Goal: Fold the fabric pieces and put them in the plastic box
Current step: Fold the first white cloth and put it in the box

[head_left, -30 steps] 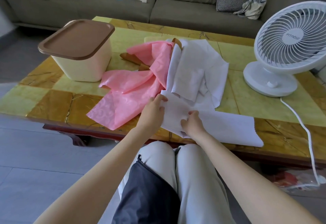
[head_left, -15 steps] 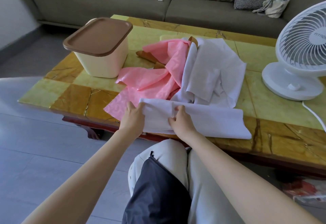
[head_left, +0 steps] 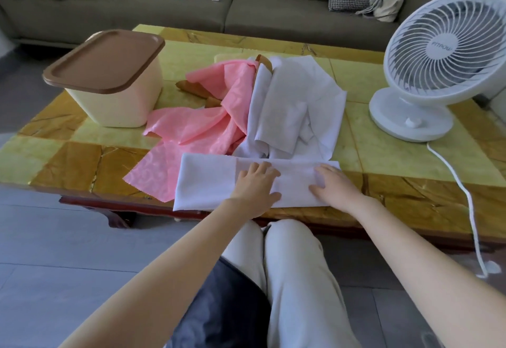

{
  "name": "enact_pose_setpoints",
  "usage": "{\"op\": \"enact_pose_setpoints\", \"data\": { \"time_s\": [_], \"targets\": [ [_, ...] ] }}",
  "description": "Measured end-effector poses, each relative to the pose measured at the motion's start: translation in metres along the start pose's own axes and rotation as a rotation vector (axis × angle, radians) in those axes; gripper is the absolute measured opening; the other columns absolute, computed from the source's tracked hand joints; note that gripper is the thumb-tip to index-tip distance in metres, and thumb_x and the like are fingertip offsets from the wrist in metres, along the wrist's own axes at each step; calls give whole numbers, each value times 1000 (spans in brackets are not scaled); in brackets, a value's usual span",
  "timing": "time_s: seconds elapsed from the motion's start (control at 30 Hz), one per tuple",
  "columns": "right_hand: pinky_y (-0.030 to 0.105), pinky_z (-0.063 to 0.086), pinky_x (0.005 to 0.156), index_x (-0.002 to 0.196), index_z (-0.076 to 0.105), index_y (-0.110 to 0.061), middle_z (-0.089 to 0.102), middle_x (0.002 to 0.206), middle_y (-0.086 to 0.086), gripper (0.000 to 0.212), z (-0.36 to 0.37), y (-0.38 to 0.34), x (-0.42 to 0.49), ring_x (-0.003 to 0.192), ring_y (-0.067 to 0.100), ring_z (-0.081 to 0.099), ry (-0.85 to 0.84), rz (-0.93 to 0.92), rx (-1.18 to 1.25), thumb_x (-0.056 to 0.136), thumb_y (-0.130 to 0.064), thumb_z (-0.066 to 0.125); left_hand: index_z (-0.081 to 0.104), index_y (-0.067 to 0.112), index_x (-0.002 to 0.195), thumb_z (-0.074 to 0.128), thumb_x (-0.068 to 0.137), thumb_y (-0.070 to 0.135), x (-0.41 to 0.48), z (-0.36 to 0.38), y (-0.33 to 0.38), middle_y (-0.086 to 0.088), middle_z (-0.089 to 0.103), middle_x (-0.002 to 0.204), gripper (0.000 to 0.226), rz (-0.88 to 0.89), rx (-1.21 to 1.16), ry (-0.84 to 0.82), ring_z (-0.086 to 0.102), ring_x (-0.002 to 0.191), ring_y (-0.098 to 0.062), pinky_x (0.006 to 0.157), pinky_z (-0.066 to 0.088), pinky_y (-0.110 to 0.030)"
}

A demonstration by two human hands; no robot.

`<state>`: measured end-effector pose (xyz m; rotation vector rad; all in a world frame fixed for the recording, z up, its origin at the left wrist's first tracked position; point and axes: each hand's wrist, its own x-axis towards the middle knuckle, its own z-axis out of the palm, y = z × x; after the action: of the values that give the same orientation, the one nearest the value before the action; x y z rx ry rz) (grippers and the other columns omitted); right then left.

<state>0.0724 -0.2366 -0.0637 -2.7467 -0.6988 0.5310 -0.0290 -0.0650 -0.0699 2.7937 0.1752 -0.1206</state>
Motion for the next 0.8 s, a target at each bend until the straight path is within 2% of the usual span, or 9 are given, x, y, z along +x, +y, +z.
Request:
{"op": "enact_pose_setpoints", "data": {
  "time_s": [0.13, 0.23, 0.33, 0.43, 0.5, 0.6, 0.67, 0.73, 0.8],
  "targets": [
    [39, 40, 100, 136, 39, -5, 45, 136, 16, 58, 3, 11, -9, 125, 34, 43, 98, 153, 115, 87, -26, 60, 25, 26, 145, 49, 88, 52, 11, 10, 5, -2, 10, 155, 67, -50, 114, -90, 19, 137, -26, 104, 25, -42],
    [42, 38, 101, 135, 36, -2, 43, 137, 17, 62, 1, 20, -11, 125, 37, 41, 119, 266, 154, 87, -33, 60, 23, 27, 145, 44, 88, 55, 16, 15, 8, -2, 11, 155, 67, -71, 163, -89, 19, 136, -26, 100, 27, -43],
    [34, 38, 94, 142, 23, 4, 32, 145, 17, 76, -6, 27, -9, 128, 32, 40, 91, 331, 244, 89, -37, 59, 19, 26, 146, 41, 90, 55, 18, 17, 12, -3, 10, 155, 67, -93, 194, -106, 17, 136, -28, 100, 27, -47],
    [28, 38, 77, 139, 27, 6, 43, 136, 17, 80, -12, 32, -7, 116, 29, 49, 48, 404, 288, 86, -44, 61, 16, 26, 147, 39, 91, 55, 20, 17, 14, -3, 10, 155, 67, -95, 211, -121, 16, 137, -28, 101, 27, -49],
    [28, 38, 74, 136, 34, 5, 49, 130, 14, 81, -17, 34, -7, 106, 27, 52, -25, 442, 320, 83, -48, 63, 15, 27, 147, 38, 91, 56, 20, 17, 14, -4, 10, 155, 67, -87, 214, -120, 15, 137, -29, 101, 27, -50],
    [28, 42, 71, 123, 51, -4, 57, 118, 10, 62, -25, 28, -7, 99, 23, 55, 10, 390, 349, 78, -44, 67, 16, 27, 147, 39, 91, 55, 20, 18, 13, -5, 11, 154, 67, -83, 207, -121, 15, 137, -29, 101, 27, -50],
    [27, 41, 68, 115, 54, -16, 57, 112, 5, 43, -27, 12, -10, 99, 22, 56, 173, 291, 337, 80, -37, 65, 19, 27, 146, 42, 91, 53, 21, 17, 14, -5, 13, 153, 65, -94, 185, -128, 15, 136, -29, 101, 27, -50],
    [25, 41, 70, 118, 57, -17, 61, 112, 2, 38, -23, -14, -15, 96, 20, 57, 364, 144, 350, 82, -27, 64, 28, 27, 142, 47, 91, 46, 21, 13, 14, -5, 18, 150, 58, -104, 113, -133, 18, 135, -28, 101, 28, -49],
    [28, 46, 69, 111, 59, -17, 64, 106, 2, 29, -15, -43, -20, 89, 18, 59, 444, -30, 350, 82, -16, 63, 42, 25, 133, 51, 92, 36, 21, 7, 12, -5, 29, 144, 44, -117, -51, -73, 24, 132, -26, 100, 30, -46]
  ]
}}
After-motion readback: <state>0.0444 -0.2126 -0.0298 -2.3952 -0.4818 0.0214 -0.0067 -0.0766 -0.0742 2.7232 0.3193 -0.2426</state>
